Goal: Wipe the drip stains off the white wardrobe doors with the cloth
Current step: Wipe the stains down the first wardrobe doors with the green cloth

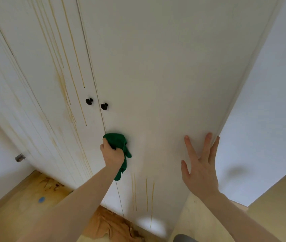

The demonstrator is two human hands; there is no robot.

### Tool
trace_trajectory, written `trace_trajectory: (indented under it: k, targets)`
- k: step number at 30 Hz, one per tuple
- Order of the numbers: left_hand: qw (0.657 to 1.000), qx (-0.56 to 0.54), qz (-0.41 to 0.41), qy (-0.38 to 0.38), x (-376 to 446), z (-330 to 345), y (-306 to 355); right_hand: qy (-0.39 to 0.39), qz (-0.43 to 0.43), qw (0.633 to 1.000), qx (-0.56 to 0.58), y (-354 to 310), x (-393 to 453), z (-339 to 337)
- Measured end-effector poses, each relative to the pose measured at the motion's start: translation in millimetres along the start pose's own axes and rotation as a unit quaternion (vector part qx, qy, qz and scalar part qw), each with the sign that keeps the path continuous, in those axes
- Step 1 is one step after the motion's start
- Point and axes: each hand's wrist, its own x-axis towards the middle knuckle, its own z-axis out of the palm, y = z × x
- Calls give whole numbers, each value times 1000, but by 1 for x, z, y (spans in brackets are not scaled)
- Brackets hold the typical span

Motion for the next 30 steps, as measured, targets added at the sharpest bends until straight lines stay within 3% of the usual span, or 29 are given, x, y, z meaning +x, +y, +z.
trace_trajectory:
  k: [9,14,19,24,30]
  targets:
    - [994,-9,-108,-22,-43,55,-31,4,14,999,-43,2,0,13]
    - [986,-16,-139,-96,-99,90,-35,-8,14,999,-37,-1,-1,12]
    - [969,9,-133,-206,-138,116,-38,-17,12,999,-31,-1,-2,6]
    - [953,7,-97,-285,-129,93,-36,-39,-5,999,-23,3,-4,-2]
    - [975,-62,-10,-214,-101,29,-26,-51,-7,998,-27,1,-7,-11]
